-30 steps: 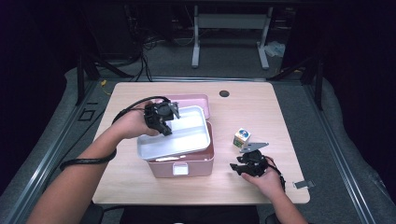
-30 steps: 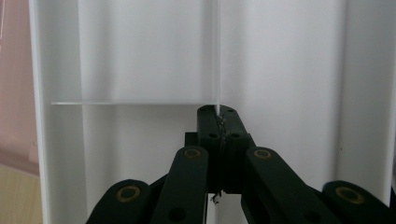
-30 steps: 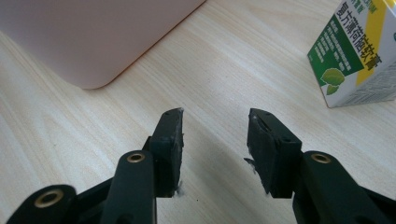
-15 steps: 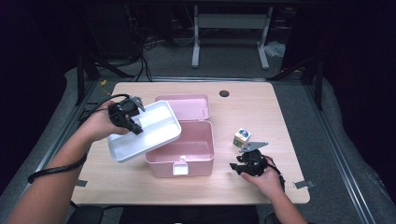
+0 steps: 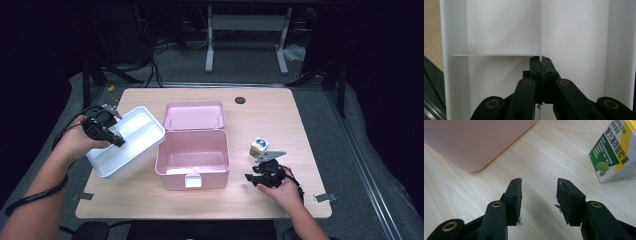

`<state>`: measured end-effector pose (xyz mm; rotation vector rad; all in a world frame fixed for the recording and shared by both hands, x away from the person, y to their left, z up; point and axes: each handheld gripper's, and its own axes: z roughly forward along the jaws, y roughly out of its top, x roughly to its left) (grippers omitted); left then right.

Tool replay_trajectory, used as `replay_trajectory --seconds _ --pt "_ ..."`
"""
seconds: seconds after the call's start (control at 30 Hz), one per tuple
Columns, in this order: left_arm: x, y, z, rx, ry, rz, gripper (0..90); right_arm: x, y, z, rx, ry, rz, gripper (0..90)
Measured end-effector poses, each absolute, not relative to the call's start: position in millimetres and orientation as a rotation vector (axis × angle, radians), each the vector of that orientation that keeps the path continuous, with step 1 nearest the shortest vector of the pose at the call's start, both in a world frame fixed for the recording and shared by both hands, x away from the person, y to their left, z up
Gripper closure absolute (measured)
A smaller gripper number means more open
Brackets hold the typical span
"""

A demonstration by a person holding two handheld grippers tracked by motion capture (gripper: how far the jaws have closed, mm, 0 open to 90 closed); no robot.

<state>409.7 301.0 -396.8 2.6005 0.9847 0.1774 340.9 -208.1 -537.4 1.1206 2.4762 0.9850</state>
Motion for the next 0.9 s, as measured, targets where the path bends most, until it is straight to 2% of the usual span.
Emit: replay_trajectory --seconds 0.2,0.5,0.67,0.9 --pt "406 314 -419 2.56 1.012 0.11 89.6 341 -207 -538 1.124 2.474 0.981 54.8" --pt "397 337 -445 2.507 1.108 0.113 89.6 342 -206 -538 1.119 2.479 0.98 54.8" --pt "393 340 -476 2.513 1.164 0.074 89.6 342 -206 -538 1.119 2.478 0.981 54.7" --pt "387 337 -501 2.517 1.226 0.091 89.5 343 -206 -539 1.12 2.482 0.983 54.6"
